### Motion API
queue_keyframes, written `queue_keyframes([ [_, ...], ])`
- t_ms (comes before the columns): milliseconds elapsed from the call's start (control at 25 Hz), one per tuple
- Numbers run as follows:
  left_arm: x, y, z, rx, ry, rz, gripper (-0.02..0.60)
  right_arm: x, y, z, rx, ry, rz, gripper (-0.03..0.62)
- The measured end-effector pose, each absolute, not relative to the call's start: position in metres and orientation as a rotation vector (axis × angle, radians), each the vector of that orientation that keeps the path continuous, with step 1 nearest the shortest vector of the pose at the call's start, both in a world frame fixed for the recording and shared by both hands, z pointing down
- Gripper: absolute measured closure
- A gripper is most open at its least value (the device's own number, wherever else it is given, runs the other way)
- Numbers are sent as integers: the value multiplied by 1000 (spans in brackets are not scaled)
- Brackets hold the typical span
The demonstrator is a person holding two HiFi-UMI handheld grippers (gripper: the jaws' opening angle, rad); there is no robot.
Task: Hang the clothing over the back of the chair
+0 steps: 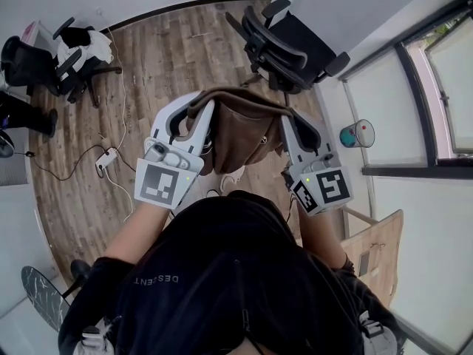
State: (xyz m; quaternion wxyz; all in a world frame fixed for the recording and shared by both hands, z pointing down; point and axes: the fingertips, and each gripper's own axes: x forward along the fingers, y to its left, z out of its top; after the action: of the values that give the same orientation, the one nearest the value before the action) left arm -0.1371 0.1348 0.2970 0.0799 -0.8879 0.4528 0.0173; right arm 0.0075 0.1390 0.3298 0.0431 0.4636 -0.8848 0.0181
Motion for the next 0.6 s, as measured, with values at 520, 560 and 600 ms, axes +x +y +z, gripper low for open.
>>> queue_keyframes([
  [520, -113, 49, 281, -2636, 1306, 8, 534, 31, 57, 315, 1436, -2729, 49, 554],
  [560, -111, 43, 280, -2635, 1302, 4, 534, 33, 52, 314, 1434, -2733, 49, 554],
  [600, -108, 37, 279, -2634, 1300, -2, 535, 35, 47, 313, 1431, -2738, 50, 554],
])
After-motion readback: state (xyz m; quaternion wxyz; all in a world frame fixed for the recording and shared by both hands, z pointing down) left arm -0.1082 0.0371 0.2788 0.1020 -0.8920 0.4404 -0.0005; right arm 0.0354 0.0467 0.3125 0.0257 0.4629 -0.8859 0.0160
